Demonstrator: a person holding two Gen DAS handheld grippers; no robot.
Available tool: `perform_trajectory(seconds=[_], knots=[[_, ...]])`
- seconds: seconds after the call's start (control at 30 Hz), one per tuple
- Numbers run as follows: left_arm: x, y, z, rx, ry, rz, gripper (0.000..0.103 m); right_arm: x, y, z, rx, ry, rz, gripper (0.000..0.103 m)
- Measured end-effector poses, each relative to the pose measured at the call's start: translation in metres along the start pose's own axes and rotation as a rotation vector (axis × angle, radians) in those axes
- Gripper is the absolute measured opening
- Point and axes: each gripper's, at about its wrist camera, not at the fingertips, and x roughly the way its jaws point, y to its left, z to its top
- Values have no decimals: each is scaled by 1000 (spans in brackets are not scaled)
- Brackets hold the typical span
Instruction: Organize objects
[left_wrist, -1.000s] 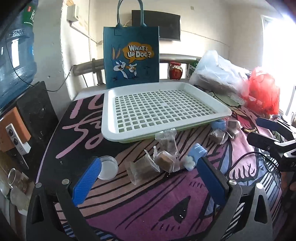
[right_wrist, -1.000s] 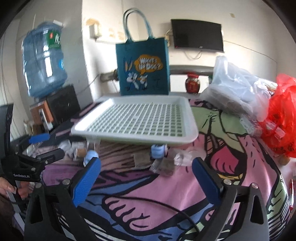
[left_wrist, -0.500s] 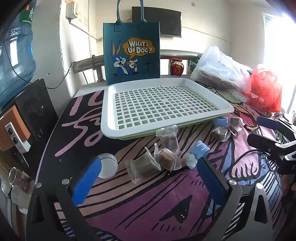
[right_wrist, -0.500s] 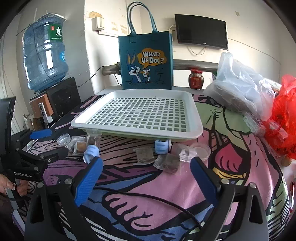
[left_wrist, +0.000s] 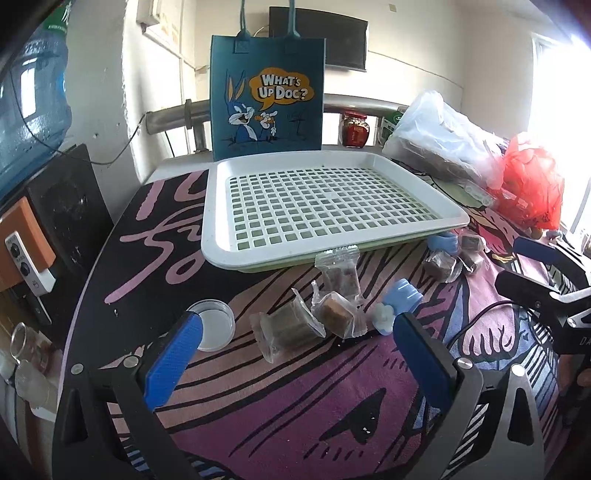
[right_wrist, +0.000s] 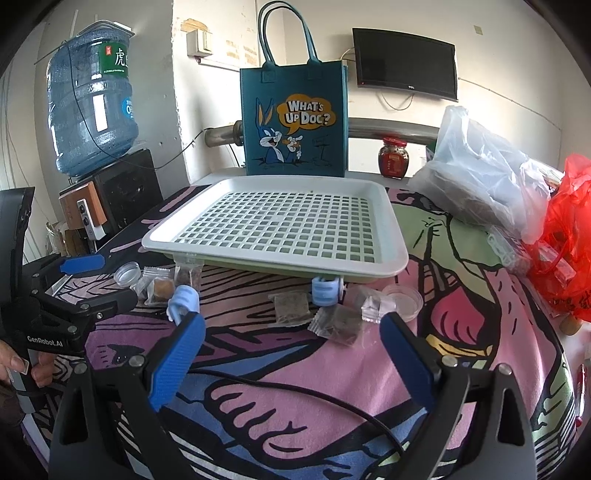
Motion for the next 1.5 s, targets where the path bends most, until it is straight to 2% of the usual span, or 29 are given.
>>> perform_trajectory(seconds=[0.7,0.83,1.33,1.5], knots=[[-2,6,-2,-23,-14,-21,100,1,-6,0,27,1,12,97],[1,8,-1,-33,-3,-28,96,0,-6,0,36,-2,15,97],[2,10,-1,-37,6,-34,96,0,-10,-1,48,-3,16,95],[7,8,-1,-35,30,-31,96,1,-11,-1,54,2,19,94]])
